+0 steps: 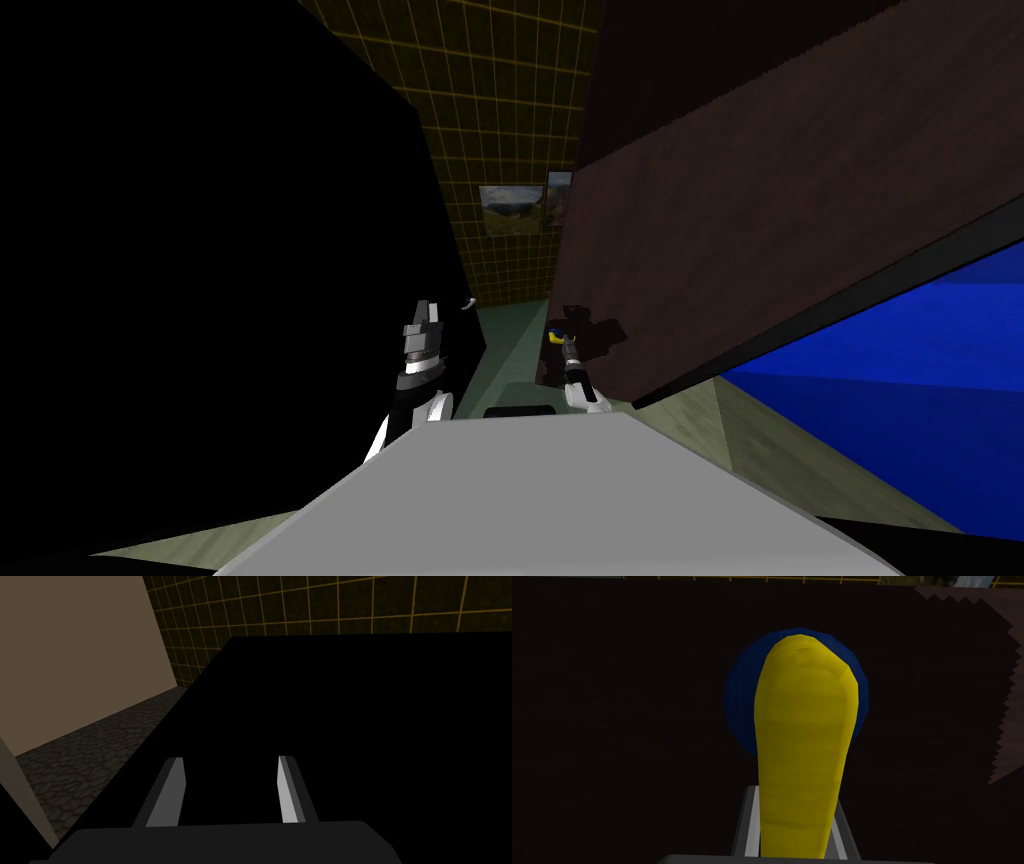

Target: Push the door open

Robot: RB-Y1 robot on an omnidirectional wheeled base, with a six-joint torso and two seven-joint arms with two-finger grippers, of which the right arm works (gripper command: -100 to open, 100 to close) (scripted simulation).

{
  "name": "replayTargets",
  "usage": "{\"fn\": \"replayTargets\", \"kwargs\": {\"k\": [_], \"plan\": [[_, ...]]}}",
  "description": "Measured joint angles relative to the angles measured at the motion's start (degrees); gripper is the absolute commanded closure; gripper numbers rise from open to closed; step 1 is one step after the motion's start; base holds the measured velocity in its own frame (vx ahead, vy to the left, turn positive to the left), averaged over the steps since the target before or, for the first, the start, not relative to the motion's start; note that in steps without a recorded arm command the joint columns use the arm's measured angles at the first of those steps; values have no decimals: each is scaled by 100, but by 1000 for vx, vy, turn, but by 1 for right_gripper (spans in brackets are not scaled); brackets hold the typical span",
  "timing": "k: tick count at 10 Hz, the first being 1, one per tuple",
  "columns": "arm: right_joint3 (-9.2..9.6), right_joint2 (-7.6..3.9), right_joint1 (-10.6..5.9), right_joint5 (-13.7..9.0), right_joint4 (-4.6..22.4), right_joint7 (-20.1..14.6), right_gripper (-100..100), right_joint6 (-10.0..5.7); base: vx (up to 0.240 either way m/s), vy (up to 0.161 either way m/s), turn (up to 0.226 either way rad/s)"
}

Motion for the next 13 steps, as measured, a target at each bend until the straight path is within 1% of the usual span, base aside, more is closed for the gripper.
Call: {"fn": "replayTargets", "kwargs": {"k": [1,3,4,5,7,9,11,12,13], "plan": [[-63,21,-6,-34,1,29,100,32,178,101,-87],[-189,20,7,-96,63,70,100,16,193,64,-76],[-255,41,22,-126,29,106,100,24,216,79,-74],[-320,67,80,-154,-109,156,100,89,209,90,-77],[-445,53,29,-212,-28,194,100,16,172,68,-60],[-542,62,18,-260,24,217,100,-11,179,55,-54],[-606,47,5,-291,53,228,100,-41,89,3,-43],[-639,29,-26,-315,149,235,100,-81,183,-10,-40],[-677,25,-35,-341,206,259,100,-87,191,-23,-40]]}}
